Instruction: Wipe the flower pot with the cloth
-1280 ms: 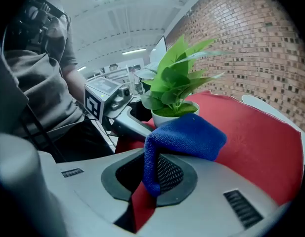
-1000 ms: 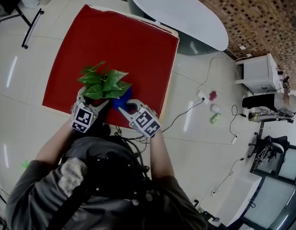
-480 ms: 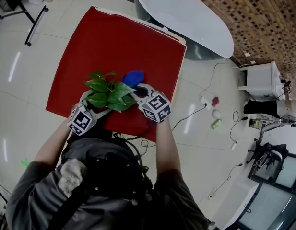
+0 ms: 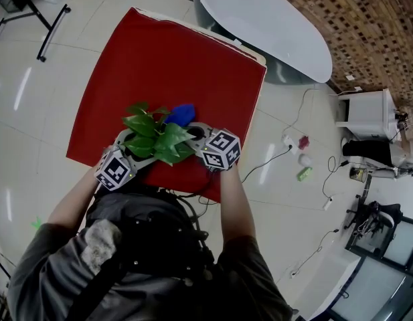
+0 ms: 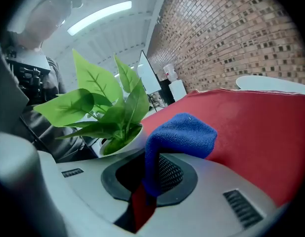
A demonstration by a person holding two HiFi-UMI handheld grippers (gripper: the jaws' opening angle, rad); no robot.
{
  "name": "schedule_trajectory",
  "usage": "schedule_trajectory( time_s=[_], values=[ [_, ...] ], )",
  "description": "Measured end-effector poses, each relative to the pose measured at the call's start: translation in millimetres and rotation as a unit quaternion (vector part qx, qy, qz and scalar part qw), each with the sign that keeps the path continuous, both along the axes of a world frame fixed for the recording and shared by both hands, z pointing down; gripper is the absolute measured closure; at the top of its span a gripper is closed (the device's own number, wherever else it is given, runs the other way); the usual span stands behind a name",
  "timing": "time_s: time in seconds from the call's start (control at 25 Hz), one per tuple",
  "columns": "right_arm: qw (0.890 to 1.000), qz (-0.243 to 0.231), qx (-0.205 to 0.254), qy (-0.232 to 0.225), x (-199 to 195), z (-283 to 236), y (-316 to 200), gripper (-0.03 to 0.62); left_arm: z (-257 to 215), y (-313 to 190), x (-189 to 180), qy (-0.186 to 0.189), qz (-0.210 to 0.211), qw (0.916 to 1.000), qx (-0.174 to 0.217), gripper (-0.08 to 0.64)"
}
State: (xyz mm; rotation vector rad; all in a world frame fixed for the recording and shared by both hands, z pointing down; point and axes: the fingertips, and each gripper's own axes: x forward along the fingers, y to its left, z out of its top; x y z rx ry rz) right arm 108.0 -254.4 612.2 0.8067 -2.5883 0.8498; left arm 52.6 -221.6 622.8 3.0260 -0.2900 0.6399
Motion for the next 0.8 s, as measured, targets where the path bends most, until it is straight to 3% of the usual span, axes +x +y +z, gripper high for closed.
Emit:
schedule_trajectory(
  time_s=[0.4, 0.8],
  values=[
    [1.000, 0.015, 0.007, 0.011, -1, -5, 43, 0.529, 2, -2, 5, -0.005, 0.002, 1.0000, 0.004, 0.130],
    [0.998, 0.035, 0.031, 0.032, -2, 0, 78, 0.529, 0, 1, 10, -0.009, -0.035, 0.9993, 0.000, 0.129]
  ],
)
